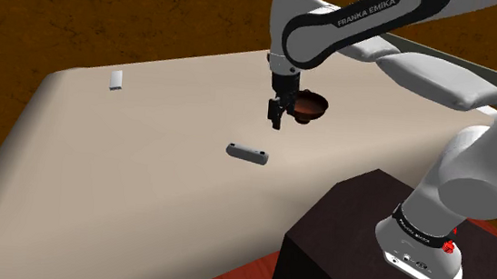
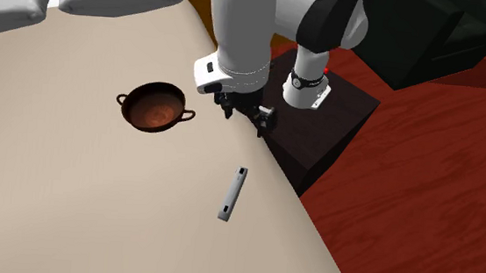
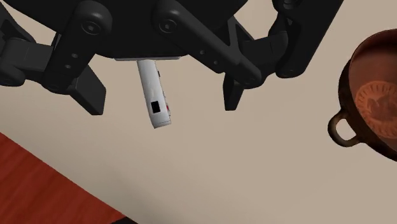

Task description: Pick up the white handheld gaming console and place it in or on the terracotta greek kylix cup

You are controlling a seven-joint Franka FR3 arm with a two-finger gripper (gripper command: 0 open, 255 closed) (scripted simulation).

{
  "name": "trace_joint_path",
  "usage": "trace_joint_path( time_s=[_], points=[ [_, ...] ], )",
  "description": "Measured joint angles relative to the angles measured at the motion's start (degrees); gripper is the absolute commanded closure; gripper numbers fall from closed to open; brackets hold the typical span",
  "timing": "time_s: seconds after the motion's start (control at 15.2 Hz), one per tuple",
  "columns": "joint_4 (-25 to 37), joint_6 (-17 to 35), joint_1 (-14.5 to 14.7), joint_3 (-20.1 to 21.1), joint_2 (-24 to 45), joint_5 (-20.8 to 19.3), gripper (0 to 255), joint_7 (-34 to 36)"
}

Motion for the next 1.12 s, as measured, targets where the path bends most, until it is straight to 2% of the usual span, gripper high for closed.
trace_joint_path(
  time_s=[0.4, 0.73, 1.12],
  points=[
    [5.87, 7.3, 1.16, 1.59, 13.49, -3.24, 0, -2.02],
    [11.98, 11.13, 2.64, 2.62, 23.82, -6.68, 0, -2.97],
    [12.42, 14.72, 3.17, 2.61, 28.03, -8.16, 0, -2.67]
  ],
)
